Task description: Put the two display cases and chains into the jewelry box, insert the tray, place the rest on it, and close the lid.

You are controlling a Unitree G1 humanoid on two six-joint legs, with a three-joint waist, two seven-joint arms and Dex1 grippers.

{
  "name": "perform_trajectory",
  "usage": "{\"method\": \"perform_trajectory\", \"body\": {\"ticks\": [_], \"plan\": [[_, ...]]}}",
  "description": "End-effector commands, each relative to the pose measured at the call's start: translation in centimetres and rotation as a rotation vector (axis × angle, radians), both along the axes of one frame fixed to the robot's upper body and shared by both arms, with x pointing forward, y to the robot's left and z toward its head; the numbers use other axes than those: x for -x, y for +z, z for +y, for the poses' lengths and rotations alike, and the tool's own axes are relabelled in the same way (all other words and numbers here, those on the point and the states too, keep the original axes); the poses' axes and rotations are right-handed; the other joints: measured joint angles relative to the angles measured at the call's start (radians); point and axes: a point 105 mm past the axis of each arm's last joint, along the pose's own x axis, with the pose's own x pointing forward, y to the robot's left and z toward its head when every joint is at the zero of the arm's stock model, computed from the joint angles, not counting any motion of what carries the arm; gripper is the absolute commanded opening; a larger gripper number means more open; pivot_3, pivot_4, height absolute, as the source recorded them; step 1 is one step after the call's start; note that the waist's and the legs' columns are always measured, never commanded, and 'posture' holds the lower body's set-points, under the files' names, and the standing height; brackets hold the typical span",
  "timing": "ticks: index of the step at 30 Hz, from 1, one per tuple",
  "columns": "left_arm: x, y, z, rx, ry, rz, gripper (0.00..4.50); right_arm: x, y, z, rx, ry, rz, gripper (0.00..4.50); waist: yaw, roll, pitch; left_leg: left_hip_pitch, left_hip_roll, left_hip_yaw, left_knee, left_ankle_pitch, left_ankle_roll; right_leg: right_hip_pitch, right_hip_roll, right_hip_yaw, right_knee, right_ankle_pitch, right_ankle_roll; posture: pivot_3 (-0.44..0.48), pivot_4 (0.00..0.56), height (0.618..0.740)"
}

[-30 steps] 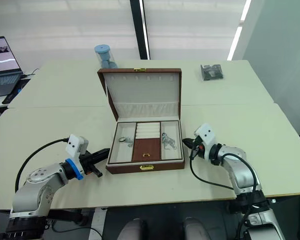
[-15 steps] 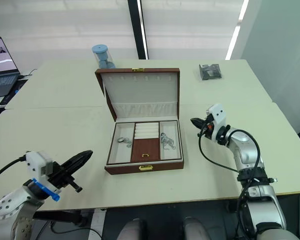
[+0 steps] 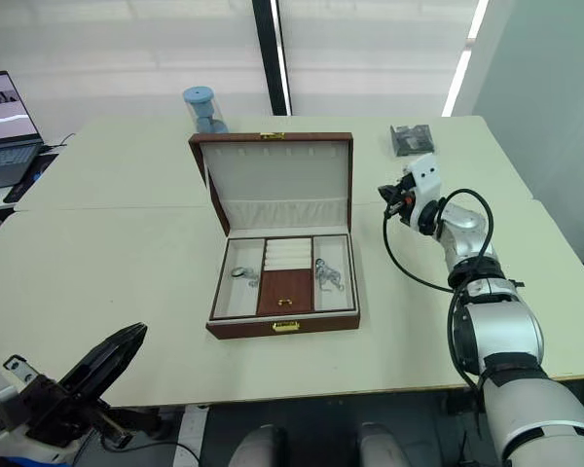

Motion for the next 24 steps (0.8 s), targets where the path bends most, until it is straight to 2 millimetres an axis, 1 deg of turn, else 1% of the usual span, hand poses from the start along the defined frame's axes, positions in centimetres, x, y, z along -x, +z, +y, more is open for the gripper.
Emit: {"method": "perform_trajectory", "body": {"ticks": [1, 4, 8, 14, 18, 21, 24], "plan": [[0.3, 0.9, -0.3, -0.018, 0.023, -0.054, 0.0, -0.5, 2.3, 0.3, -0.026, -0.015, -0.066, 0.04, 0.0, 0.0, 0.0, 0.0, 0.0, 0.0, 0.0, 0.0, 0.0, 0.0, 0.0, 0.0, 0.0, 0.0, 0.0, 0.0, 0.15, 0.74], [0.5, 1.0, -0.7, -0.013, 0.028, -0.063, 0.0, -0.6, 2.8, 1.3, -0.022, 0.002, -0.08, 0.04, -0.001, 0.0, 0.0, 0.0, 0.0, 0.001, 0.0, 0.0, 0.0, -0.001, 0.001, 0.001, 0.0, 0.0, 0.0, 0.0, 0.15, 0.74], [0.4, 0.8, -0.6, -0.014, 0.031, -0.06, 0.0, -0.6, 3.4, 2.0, -0.026, 0.014, -0.096, 0.04, -0.001, 0.0, 0.0, 0.0, 0.0, 0.002, 0.0, 0.0, 0.0, -0.001, 0.001, 0.001, 0.0, 0.0, 0.0, 0.0, 0.15, 0.74], [0.1, 0.8, -0.6, -0.02, 0.021, -0.064, 0.0, -0.6, 5.4, 3.7, -0.074, 0.06, -0.138, 0.04, -0.003, 0.0, 0.0, 0.0, 0.0, 0.007, -0.001, 0.0, 0.0, -0.005, 0.002, 0.007, 0.002, 0.0, 0.0, 0.0, 0.15, 0.74], [-0.1, 0.7, -0.9, -0.014, 0.007, -0.061, 0.0, 0.1, 6.7, 5.6, -0.119, 0.176, -0.151, 0.04, -0.008, 0.0, 0.0, 0.0, 0.001, 0.01, -0.001, 0.0, 0.0, -0.006, 0.003, 0.01, 0.002, 0.0, -0.001, 0.0, 0.15, 0.74], [-0.2, 0.7, -1.0, -0.01, 0.005, -0.062, 0.0, 1.1, 7.2, 7.2, -0.123, 0.303, -0.156, 0.04, -0.009, 0.0, 0.0, 0.0, 0.001, 0.011, -0.001, -0.001, 0.001, -0.007, 0.003, 0.011, 0.002, 0.0, -0.001, 0.0, 0.15, 0.74], [-0.2, 0.6, -1.0, -0.009, 0.004, -0.06, 0.0, 2.2, 7.2, 8.1, -0.111, 0.427, -0.147, 0.04, -0.012, 0.0, 0.0, 0.0, 0.001, 0.012, -0.001, -0.001, 0.001, -0.007, 0.003, 0.012, 0.002, 0.001, -0.001, 0.0, 0.15, 0.74]]}}
